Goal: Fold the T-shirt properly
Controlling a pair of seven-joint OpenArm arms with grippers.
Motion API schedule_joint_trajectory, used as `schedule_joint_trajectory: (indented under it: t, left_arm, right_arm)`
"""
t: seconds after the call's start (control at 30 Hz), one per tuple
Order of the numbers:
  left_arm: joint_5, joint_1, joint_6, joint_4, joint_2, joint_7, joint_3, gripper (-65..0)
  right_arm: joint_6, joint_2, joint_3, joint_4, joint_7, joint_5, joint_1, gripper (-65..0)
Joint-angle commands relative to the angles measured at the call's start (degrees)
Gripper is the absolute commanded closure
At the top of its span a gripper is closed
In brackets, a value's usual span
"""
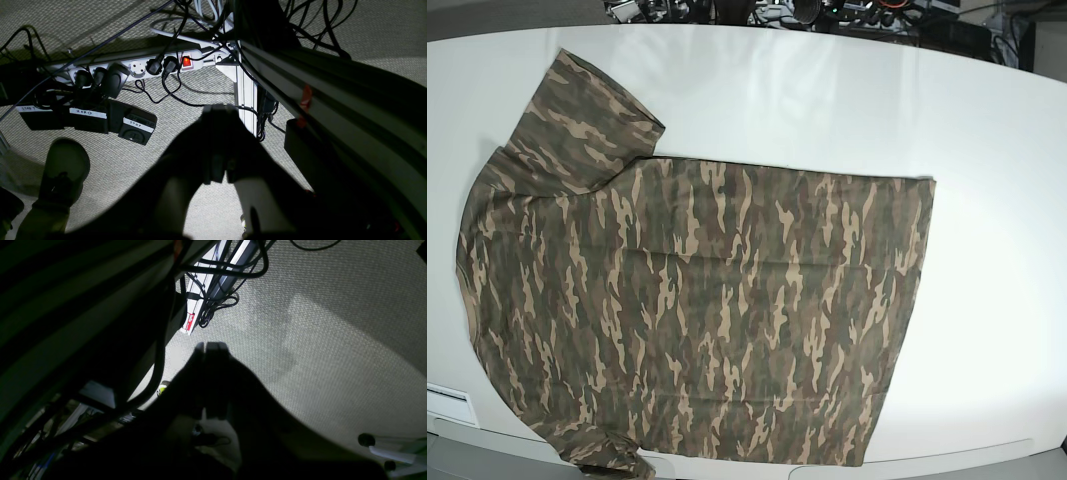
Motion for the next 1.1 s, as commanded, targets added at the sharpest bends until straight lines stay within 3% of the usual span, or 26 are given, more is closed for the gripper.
schedule_joint_trajectory:
  t: [0.0,0.13,0.27,0.53,0.83,1.07]
  left_arm:
    - [0.17,0.17,-0.37,0.37,0.02,0.83,0.02,0.0]
    - [0.31,0.74,-0.37,2.12,-0.09,7.78,0.02,0.0]
    - [6.08,4.26,-0.39,8.76,-0.39,13.6,0.02,0.0]
    - [6.99,15.41,-0.39,26.95,-3.5,23.65,0.07,0.0]
    - [0.48,27.08,-5.81,48.83,-12.2,32.26,0.07,0.0]
    - [0.59,38.91,-6.4,70.36,-22.36,33.2,0.04,0.0]
  right_arm:
    - [1.11,-0.09,0.13,0.81,-1.27,-0.11,0.79,0.0]
    - [3.58,0.22,0.13,0.81,-3.82,-0.11,0.17,0.0]
    - [5.11,0.9,0.13,3.61,-5.86,-0.04,-3.28,0.0]
    - [5.55,3.69,0.13,22.27,-10.71,0.46,-17.73,0.0]
    - [8.74,7.74,0.13,48.19,-22.6,12.87,-34.45,0.0]
    - [7.15,12.26,0.2,70.73,-23.58,13.49,-47.15,0.0]
